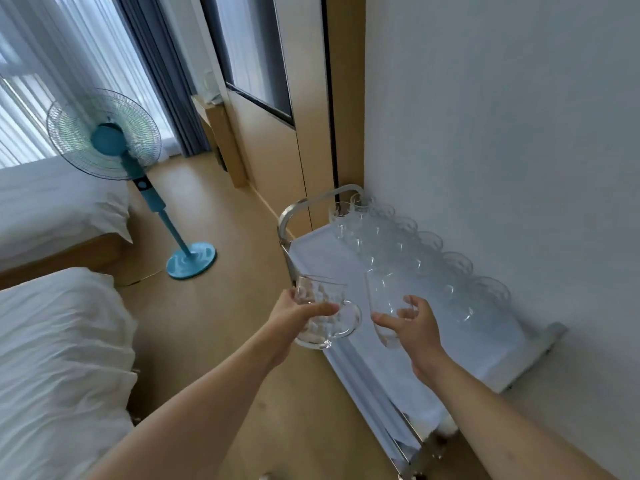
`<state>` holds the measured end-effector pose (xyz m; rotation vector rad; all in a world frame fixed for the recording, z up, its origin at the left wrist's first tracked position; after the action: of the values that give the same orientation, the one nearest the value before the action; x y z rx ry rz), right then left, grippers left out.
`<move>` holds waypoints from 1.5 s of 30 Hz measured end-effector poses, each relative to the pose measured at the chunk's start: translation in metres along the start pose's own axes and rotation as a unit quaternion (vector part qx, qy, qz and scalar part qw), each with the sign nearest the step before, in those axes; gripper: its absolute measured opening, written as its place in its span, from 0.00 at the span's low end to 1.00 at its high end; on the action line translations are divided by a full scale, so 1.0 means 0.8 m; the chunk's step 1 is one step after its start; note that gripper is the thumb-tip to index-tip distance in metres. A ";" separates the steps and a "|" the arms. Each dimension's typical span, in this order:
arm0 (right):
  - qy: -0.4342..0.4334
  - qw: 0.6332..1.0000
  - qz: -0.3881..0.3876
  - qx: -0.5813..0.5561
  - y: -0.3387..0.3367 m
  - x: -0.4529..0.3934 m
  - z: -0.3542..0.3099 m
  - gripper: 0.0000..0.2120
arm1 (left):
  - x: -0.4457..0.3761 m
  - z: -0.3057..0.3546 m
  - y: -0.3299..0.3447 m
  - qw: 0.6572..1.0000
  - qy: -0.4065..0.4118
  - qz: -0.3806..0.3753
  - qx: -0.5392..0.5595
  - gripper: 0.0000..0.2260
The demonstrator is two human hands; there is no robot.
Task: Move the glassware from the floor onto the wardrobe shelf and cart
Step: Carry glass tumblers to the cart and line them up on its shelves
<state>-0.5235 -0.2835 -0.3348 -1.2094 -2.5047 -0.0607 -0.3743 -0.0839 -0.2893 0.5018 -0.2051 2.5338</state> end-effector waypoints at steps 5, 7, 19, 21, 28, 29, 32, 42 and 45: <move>0.012 0.997 0.069 -0.014 -0.008 -0.041 0.003 0.39 | -0.077 0.015 0.026 0.996 0.012 -0.052 -0.072 0.47; 0.020 0.995 0.096 -0.024 -0.010 -0.053 0.003 0.40 | -0.106 0.025 0.040 0.988 0.026 -0.093 -0.123 0.50; 0.066 0.960 0.270 -0.036 -0.006 -0.047 0.020 0.42 | -0.206 0.066 0.118 0.821 0.256 -0.237 -0.451 0.50; 0.065 0.955 0.288 -0.029 0.000 -0.042 0.024 0.43 | -0.215 0.059 0.130 0.798 0.268 -0.277 -0.463 0.52; 0.084 0.945 0.315 0.004 -0.003 -0.050 0.028 0.42 | -0.238 0.036 0.181 0.687 0.318 -0.351 -0.551 0.50; 0.082 0.947 0.311 0.007 -0.003 -0.053 0.025 0.42 | -0.241 0.037 0.188 0.668 0.333 -0.347 -0.568 0.49; 0.078 0.946 0.313 0.022 -0.017 -0.081 0.024 0.42 | -0.261 0.040 0.212 0.602 0.382 -0.332 -0.618 0.48; 0.065 0.946 0.317 0.018 -0.038 -0.152 0.032 0.44 | -0.327 0.035 0.295 0.494 0.432 -0.323 -0.682 0.49; 0.071 0.942 0.327 -0.001 -0.044 -0.169 0.037 0.43 | -0.346 0.034 0.309 0.482 0.435 -0.319 -0.690 0.48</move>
<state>-0.4822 -0.4020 -0.4038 -1.8932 -1.8683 0.0195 -0.2828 -0.4322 -0.3834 -1.1219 -1.1831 0.9200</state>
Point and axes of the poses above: each hand's wrist, its own x-axis away from the middle knuckle, its own y-axis out of the palm, z = x × y, the point moved 9 cm from there along -x, towards the middle knuckle, and after that the axes turned 3 degrees about z, right-handed, at the moved point
